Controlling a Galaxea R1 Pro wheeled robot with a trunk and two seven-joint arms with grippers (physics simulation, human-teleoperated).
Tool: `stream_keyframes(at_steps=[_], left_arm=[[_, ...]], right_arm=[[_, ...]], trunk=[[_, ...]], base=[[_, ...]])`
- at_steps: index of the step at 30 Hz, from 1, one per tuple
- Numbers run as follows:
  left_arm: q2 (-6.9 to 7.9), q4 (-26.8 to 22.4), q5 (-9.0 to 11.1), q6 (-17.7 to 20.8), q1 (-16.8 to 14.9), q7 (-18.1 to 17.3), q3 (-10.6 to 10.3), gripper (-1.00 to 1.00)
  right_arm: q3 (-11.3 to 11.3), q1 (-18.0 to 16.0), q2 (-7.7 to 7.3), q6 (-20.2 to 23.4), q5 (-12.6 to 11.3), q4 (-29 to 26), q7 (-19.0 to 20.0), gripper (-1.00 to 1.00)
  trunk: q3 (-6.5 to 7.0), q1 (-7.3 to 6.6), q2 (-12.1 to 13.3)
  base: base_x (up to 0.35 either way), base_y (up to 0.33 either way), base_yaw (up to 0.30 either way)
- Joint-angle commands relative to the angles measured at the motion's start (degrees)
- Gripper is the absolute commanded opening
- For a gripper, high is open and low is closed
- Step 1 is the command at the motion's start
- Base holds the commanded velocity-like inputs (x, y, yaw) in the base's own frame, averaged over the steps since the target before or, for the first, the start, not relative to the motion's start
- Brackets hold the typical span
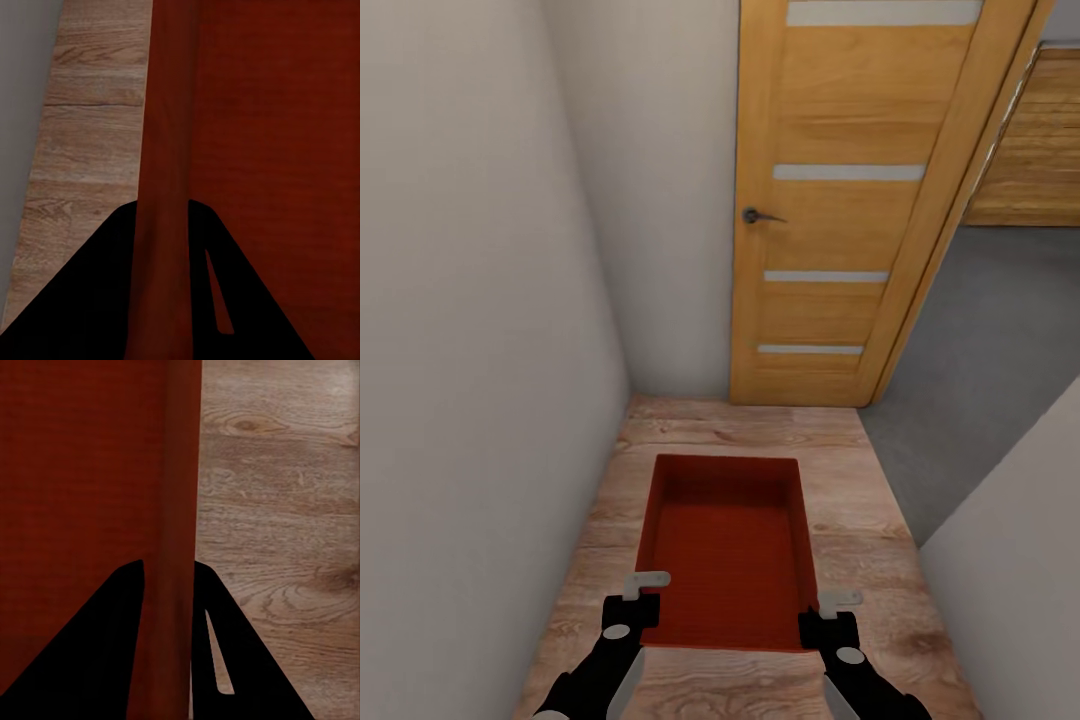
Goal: Move the two storage containers from the living room to the garage. In the garage, place one container on the floor and stack the other container on top of it (either order is fine).
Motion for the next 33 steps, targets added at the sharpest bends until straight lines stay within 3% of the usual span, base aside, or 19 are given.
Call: stream_keyframes(at_steps=[1, 25, 33], left_arm=[[-0.01, 2.69, -0.56, 0.19, 0.01, -1.54, -1.08, -1.00], [-0.01, 2.69, -0.56, 0.19, 0.01, -1.54, -1.08, -1.00], [-0.01, 2.69, -0.56, 0.16, 0.01, -1.54, -1.05, -1.00]], right_arm=[[0.43, -0.16, -1.99, 0.07, 0.18, -0.26, -0.06, -1.00], [0.43, -0.16, -1.99, -0.01, 0.18, -0.26, -0.06, -1.00], [0.43, -0.16, -1.99, -0.02, 0.18, -0.26, -0.04, -1.00]], trunk=[[-0.04, 0.03, -0.03], [-0.04, 0.03, -0.03], [-0.04, 0.03, -0.03]], base=[[0.334, 0.000, 0.000], [0.334, 0.000, -0.002], [0.334, 0.000, -0.213]])
